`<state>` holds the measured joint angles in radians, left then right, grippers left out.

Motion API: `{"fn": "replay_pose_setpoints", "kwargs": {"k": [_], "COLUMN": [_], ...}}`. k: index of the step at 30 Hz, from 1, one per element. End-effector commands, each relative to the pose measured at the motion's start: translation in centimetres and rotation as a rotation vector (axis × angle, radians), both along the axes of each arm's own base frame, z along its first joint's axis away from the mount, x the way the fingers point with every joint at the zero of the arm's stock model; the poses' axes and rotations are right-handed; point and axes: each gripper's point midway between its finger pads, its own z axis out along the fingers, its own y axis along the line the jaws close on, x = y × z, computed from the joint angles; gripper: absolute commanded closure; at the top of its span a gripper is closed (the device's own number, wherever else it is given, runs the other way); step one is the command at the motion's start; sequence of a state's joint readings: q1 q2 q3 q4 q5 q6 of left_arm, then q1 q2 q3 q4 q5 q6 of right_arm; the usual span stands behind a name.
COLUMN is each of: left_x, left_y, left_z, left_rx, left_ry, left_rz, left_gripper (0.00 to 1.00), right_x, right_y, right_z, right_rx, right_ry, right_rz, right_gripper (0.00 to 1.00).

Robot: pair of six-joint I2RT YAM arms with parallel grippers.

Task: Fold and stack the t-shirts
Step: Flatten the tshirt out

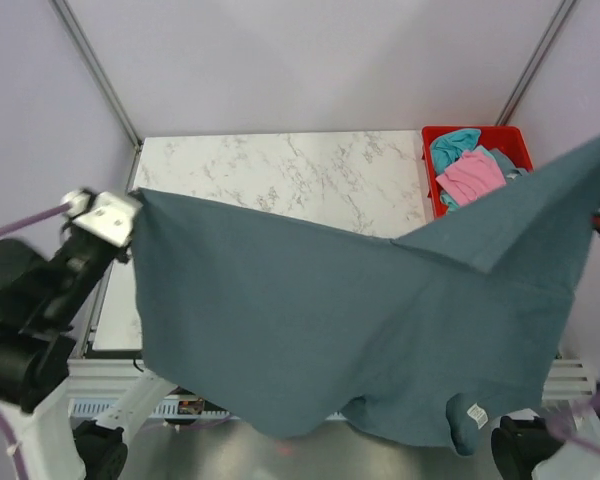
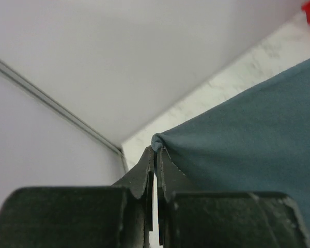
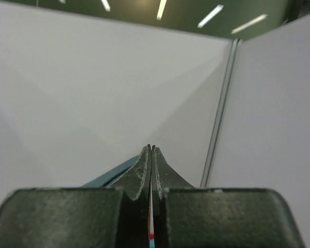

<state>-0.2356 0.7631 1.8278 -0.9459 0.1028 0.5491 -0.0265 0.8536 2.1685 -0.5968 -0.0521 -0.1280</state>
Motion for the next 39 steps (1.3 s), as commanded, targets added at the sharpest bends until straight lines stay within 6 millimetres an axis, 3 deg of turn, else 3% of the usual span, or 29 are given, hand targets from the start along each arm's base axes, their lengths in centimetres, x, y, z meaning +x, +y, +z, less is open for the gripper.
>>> {"fn": "replay_pose_setpoints", "kwargs": {"k": [1,2,4,5,7,8,9,10,11,12,13,14,15,16,17,18,19,20,21,22,23,24,25,27,28,32,37,39], "left_x": [5.4,6.8,8.6,10.1,11.9,13.4,14.9,15.9,17.5,17.9,18.2,18.8,19.8,20.6,28.2,30.0,31.7,33.3,34.5,35.6,36.9,37.7,38.6,40.2,40.7,43.1,44.9,45.3], "left_y": [-1.7,-2.2,-3.0,-3.6,-4.1,-4.3,-4.5,-4.4,-4.8,-4.9,-5.0,-5.1,-5.3,-5.4,-3.0,-2.5,-2.1,-2.1,-2.0,-1.6,-1.5,-1.3,-0.9,-0.5,-0.2,0.3,1.4,1.6], "left_z": [-8.3,-11.3,-13.7,-16.4,-18.8,-19.3,-22.5,-23.7,-27.0,-29.0,-30.8,-32.5,-35.4,-36.7,-31.8,-31.4,-33.6,-32.3,-32.5,-34.4,-33.6,-33.7,-34.8,-33.5,-33.4,-33.1,-31.8,-32.1], "left_rx": [0.040,0.038,0.030,0.033,0.042,0.043,0.065,0.072,0.090,0.103,0.114,0.126,0.145,0.153,0.083,0.066,0.080,0.058,0.054,0.074,0.072,0.075,0.088,0.059,0.057,0.078,0.122,0.131], "left_ry": [0.284,0.375,0.445,0.529,0.582,0.568,0.643,0.662,0.738,0.795,0.846,0.900,0.986,1.027,0.724,0.691,0.723,0.685,0.671,0.702,0.677,0.672,0.682,0.643,0.632,0.579,0.501,0.501], "left_rz": [-0.015,-0.022,-0.036,-0.040,-0.041,-0.034,-0.025,-0.006,-0.005,-0.002,0.000,0.003,0.009,0.012,0.252,0.287,0.332,0.350,0.366,0.401,0.417,0.433,0.467,0.493,0.514,0.551,0.592,0.600], "left_gripper": [0.98,0.98,0.98,0.98,0.98,0.98,0.98,0.98,0.98,0.98,0.98,0.98,0.98,0.98,0.98,0.98,0.98,0.98,0.98,0.98,0.98,0.98,0.98,0.98,0.98,0.98,0.98,0.98], "right_x": [12.0,15.4,20.0,22.8,27.2,29.3,32.0,33.5,35.0,37.7,39.0,40.8,43.4,45.2,46.9,49.6,51.1,53.0,55.1,57.0,58.1,59.4,60.4,61.8,62.3,63.6,63.9,64.1], "right_y": [0.4,0.5,1.2,1.4,2.1,2.4,2.7,3.0,3.2,3.1,4.3,4.8,5.1,5.4,5.7,5.9,6.0,6.0,6.0,5.8,5.7,5.6,5.7,6.2,6.2,7.1,8.4,9.1], "right_z": [-4.9,-7.9,-11.2,-14.5,-18.5,-21.9,-24.6,-26.5,-29.4,-32.1,-34.4,-35.0,-39.0,-38.8,-39.8,-43.9,-44.6,-42.8,-46.7,-44.2,-44.7,-47.3,-45.6,-46.4,-45.4,-44.7,-41.7,-41.1], "right_rx": [-0.002,-0.002,-0.013,0.004,0.003,0.020,0.020,0.010,-0.007,-0.014,-0.033,-0.048,-0.044,-0.046,-0.040,-0.014,-0.003,0.007,0.018,0.027,0.030,0.036,0.024,-0.002,-0.006,0.016,-0.003,-0.007], "right_ry": [0.231,0.321,0.421,0.508,0.599,0.676,0.732,0.770,0.824,0.861,0.895,0.875,0.950,0.934,0.947,1.018,1.025,0.982,1.044,0.985,0.984,1.022,0.973,0.954,0.919,0.861,0.765,0.736], "right_rz": [0.038,0.052,0.097,0.114,0.158,0.183,0.196,0.203,0.205,0.202,0.226,0.232,0.239,0.242,0.243,0.239,0.233,0.225,0.199,0.185,0.177,0.161,0.156,0.142,0.130,0.134,0.134,0.153], "right_gripper": [1.00,1.00,1.00,1.00,1.00,1.00,1.00,1.00,1.00,1.00,1.00,1.00,1.00,1.00,1.00,1.00,1.00,1.00,1.00,1.00,1.00,1.00,1.00,1.00,1.00,1.00,1.00,1.00]}}
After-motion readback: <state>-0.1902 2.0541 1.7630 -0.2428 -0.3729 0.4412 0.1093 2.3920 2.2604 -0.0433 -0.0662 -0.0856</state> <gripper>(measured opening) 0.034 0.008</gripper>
